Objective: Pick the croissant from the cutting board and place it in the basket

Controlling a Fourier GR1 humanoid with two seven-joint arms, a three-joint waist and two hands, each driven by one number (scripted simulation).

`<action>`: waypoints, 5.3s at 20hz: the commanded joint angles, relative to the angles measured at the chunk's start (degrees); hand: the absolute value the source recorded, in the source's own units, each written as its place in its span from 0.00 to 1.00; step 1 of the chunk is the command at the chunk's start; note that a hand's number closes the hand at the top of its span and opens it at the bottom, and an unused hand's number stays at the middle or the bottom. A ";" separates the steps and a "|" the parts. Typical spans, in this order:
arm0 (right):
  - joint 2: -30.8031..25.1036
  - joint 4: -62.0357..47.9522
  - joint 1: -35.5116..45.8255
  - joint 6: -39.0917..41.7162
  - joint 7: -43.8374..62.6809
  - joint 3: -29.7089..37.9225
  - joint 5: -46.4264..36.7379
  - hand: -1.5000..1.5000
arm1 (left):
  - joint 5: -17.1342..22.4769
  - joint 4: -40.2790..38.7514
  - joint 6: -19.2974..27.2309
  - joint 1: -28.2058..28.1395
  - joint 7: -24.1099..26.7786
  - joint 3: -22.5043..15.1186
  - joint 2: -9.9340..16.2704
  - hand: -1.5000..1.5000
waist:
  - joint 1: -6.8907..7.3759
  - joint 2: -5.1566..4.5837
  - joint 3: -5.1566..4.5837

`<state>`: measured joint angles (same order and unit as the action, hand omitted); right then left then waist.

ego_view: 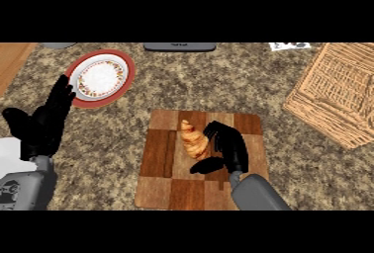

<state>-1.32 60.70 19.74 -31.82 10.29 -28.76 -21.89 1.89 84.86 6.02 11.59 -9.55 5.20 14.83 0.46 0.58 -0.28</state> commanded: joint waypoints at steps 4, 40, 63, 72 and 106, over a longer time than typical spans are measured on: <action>1.07 12.96 -2.98 -6.85 -6.03 2.51 2.10 1.00 | -0.09 -0.17 -0.36 -1.91 0.94 0.52 -0.25 0.50 | -0.75 -0.37 0.27; -18.42 -7.76 36.47 9.37 19.71 34.11 -12.76 1.00 | -1.88 0.30 -1.02 0.77 -1.00 1.52 -2.15 0.50 | 0.51 -0.81 0.28; -32.02 -34.86 35.17 9.40 -6.07 32.39 -20.50 1.00 | -3.61 -0.49 -1.68 1.74 0.35 0.92 -2.82 0.50 | 1.60 -1.52 -0.19; -33.43 -40.98 43.03 4.99 -4.47 25.00 -32.78 1.00 | -3.03 -1.19 -2.61 0.56 1.77 0.97 -3.37 0.50 | 2.19 -1.49 0.29; -34.46 -56.62 41.01 8.14 -6.00 26.78 -36.18 1.00 | -3.20 1.25 -2.89 1.54 -0.27 2.43 -2.22 0.50 | 3.15 -1.89 0.47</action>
<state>-35.95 4.76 62.75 -22.46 4.70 -1.93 -57.79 -1.68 84.03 3.42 14.42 -9.59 6.70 11.54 3.27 -1.36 0.15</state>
